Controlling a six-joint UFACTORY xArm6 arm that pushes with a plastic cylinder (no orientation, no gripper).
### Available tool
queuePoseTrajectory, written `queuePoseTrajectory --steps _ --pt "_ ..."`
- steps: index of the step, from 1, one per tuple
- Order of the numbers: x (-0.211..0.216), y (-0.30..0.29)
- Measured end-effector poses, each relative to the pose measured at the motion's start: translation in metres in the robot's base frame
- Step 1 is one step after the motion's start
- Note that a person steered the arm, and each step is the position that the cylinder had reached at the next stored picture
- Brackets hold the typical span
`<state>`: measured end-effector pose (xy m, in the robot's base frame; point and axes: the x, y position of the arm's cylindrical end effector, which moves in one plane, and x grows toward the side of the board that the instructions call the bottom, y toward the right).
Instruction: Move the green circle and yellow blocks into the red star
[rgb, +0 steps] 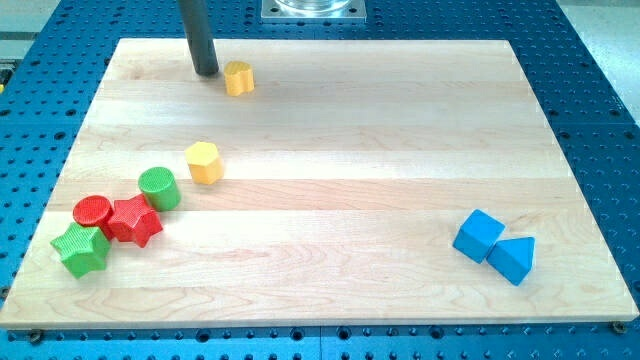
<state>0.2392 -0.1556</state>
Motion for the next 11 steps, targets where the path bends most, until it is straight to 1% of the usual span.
queuePoseTrajectory --steps 1,2,3,4,5,6,7,8,9,10,11 --pt "-0.008 0.037" --pt "0.049 0.047" --pt "0.128 0.006" --pt "0.118 0.003" --pt "0.068 0.009" --pt "0.095 0.048" --pt "0.150 0.044" --pt "0.192 -0.012" --pt "0.189 -0.012" --pt "0.188 -0.033" --pt "0.216 -0.064"
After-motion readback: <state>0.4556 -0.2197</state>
